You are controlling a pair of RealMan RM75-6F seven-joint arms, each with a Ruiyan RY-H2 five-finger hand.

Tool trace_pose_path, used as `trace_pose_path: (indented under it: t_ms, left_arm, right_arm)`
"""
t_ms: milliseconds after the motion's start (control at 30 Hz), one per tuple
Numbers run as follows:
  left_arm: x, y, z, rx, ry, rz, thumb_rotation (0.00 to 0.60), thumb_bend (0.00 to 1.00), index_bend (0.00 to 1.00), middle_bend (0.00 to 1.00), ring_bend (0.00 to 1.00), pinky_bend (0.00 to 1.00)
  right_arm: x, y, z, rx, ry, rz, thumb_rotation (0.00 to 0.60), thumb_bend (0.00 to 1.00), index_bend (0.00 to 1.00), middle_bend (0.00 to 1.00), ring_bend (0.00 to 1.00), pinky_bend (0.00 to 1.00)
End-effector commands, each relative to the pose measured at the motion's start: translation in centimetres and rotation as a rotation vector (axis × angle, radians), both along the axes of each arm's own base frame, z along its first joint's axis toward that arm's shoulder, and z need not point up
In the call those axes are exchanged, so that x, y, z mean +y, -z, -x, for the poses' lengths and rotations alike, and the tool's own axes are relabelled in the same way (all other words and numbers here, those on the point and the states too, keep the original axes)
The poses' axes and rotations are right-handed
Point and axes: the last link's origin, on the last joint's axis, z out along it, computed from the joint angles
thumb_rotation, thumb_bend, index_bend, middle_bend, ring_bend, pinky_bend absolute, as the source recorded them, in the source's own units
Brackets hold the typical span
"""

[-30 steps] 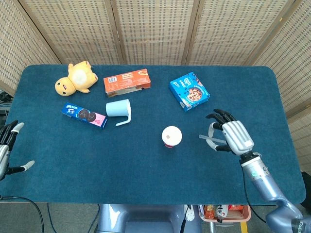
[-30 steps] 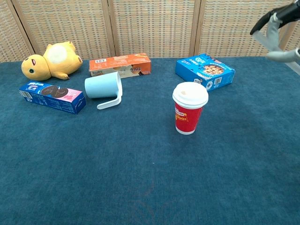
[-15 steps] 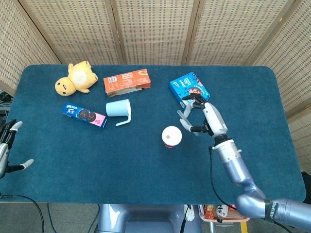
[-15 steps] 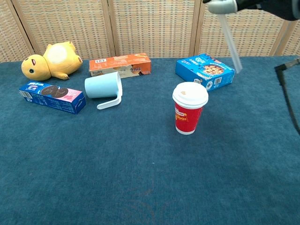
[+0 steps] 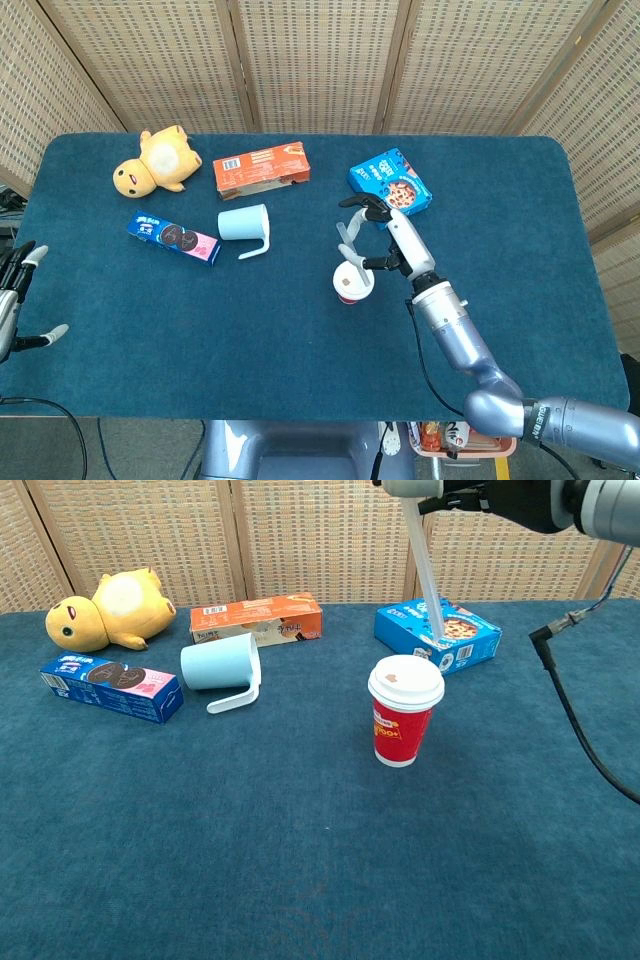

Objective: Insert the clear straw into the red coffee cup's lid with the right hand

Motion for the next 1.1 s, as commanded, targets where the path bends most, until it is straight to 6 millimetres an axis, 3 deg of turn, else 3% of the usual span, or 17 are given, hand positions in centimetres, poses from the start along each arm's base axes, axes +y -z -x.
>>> trace_pose_path:
  t_ms: [33, 267, 600, 833, 1100]
  left_arm:
    - [0.0, -0.1, -0.3, -0.002, 0.009, 0.002, 0.6, 0.1, 0.0, 0.0, 0.0, 0.0]
    - [0.1, -0.3, -0.4, -0.006, -0.011, -0.003, 0.6, 0.1, 0.0, 0.0, 0.0, 0.0]
    - [0.3, -0.1, -0.3, 0.0, -0.031, 0.005, 0.6, 0.1, 0.0, 0.0, 0.0, 0.0]
    - [0.3, 0.1, -0.3, -0.002, -0.038, 0.013, 0.6, 0.1, 0.0, 0.0, 0.0, 0.0]
    - [0.2, -0.3, -0.6, 0.002, -0.035, 0.003, 0.6, 0.1, 0.0, 0.0, 0.0, 0.0]
  right_arm:
    - [-0.5, 0.5, -0.6, -0.019, -0.007, -0.008, 0.6, 0.55, 0.69, 0.32, 0.15, 0.17]
    - [-1.8, 2.1, -2.2, -0.016, -0.021, -0.016, 0.6, 0.55, 0.69, 0.32, 0.13, 0.16]
    - [-2.7, 4.7, -2.6, -0.013, 0.018, -0.057, 0.6, 0.56, 0.69, 0.32, 0.1, 0.11]
    - [-2.7, 5.5, -2.4, -0.017, 0.021, -0.066, 0.6, 0.56, 0.69, 0.32, 0.09, 0.09]
    - [-3.1, 4.9, -2.1, -0.038, 0.034, -0.045, 0.6, 0.56, 0.69, 0.32, 0.09, 0.09]
